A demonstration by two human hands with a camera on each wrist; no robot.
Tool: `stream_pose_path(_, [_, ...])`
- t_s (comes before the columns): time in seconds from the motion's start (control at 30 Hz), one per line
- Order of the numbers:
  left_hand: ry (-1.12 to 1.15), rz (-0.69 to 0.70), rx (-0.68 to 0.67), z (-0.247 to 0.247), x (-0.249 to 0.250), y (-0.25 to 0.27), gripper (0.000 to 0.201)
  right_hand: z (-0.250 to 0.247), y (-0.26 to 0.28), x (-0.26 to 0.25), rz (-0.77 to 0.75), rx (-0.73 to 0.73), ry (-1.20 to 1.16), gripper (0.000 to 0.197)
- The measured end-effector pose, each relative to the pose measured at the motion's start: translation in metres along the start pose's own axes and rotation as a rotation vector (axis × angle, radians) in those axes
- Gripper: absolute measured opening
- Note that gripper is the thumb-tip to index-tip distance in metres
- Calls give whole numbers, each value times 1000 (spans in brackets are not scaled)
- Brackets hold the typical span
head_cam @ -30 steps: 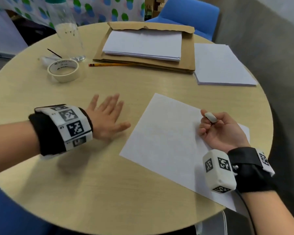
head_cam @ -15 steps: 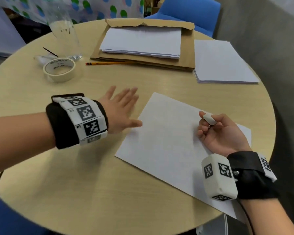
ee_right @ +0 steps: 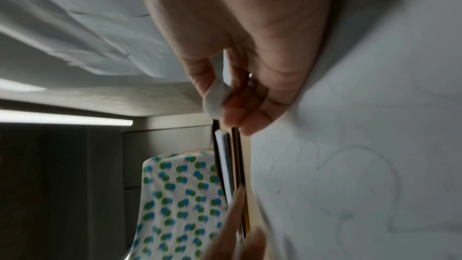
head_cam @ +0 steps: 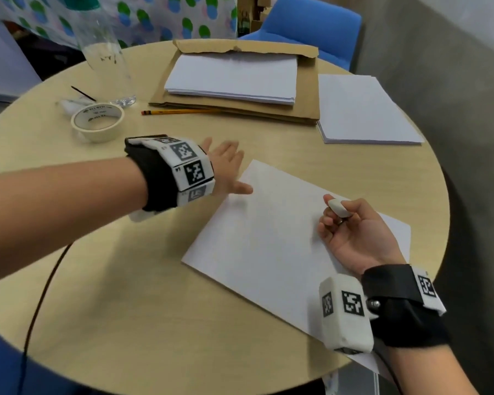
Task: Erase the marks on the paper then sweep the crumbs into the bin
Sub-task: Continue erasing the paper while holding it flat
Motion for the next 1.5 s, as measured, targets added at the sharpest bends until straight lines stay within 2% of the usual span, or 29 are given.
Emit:
stream_pose_path(0.03, [1, 62, 17, -4, 5, -3, 87, 2, 1, 2, 4, 13, 6, 63])
stream_pose_path(0.1, [38, 181, 16, -3, 21, -6, 97, 8, 3, 5, 45, 69, 48, 38])
stream_pose_path(0.17, [64, 228, -12, 6, 27, -9, 104, 16, 6, 2, 97, 138, 105, 12])
stream_pose_path(0.27, [85, 276, -42, 15, 27, -11, 107, 32, 0, -15, 74, 151, 294, 10])
stream_pose_path(0.37, [154, 351, -46, 17, 30, -7, 105, 57, -9, -25, 16, 165, 709, 8])
stream_pose_path(0.5, [329, 352, 119, 16, 29, -8, 95, 72, -29, -26, 16, 294, 1288, 9])
stream_pose_path(0.57, [371, 344, 162, 16, 29, -10, 101, 76, -36, -28, -27, 378, 1434, 6])
stream_pose_path(0.7, [316, 326, 96, 21, 28, -13, 114, 80, -39, -21, -121, 426, 1464, 7])
stream_pose_path(0.77, [274, 323, 43, 24, 29, -13, 118, 80, -33, -5, -115, 356, 1551, 9])
stream_pose_path(0.87, [191, 326, 21, 24, 33, -11, 120, 80, -23, 11, 11, 215, 1674, 11])
stream_pose_path(0.93, [170, 323, 22, 24, 32, -11, 121, 80, -29, -4, -17, 275, 1659, 9])
stream_pose_path(1.03, [169, 320, 14, 24, 32, -10, 122, 83, -40, -25, -215, 449, 1553, 15])
stream_pose_path(1.1, [174, 315, 9, 24, 32, -10, 122, 82, -36, -11, -238, 410, 1590, 16])
stream_pose_path(1.2, [161, 315, 1, 24, 34, -9, 122, 80, -25, 15, -88, 251, 1691, 12])
stream_pose_path(1.27, [149, 315, -3, 24, 34, -9, 122, 83, -30, 0, -102, 300, 1700, 10])
stream_pose_path(1.33, [152, 312, 3, 23, 34, -8, 122, 88, -37, -20, -213, 420, 1692, 9])
stream_pose_path(1.4, [162, 313, 6, 23, 33, -8, 122, 89, -35, -21, -285, 462, 1704, 10])
stream_pose_path(1.47, [160, 318, 3, 23, 33, -7, 122, 83, -26, 0, -227, 339, 1752, 10])
stream_pose_path(1.5, [155, 320, -1, 24, 33, -7, 122, 79, -20, 11, -138, 258, 1764, 10])
Point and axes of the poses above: each hand's wrist, its own y-axis away from the middle knuckle, its own z-axis out of the palm, x = y × z, the point moved 4 cm from there along -y, towards the middle knuckle, and after that the axes turned 13 degrees about z, right-handed, at the moved point
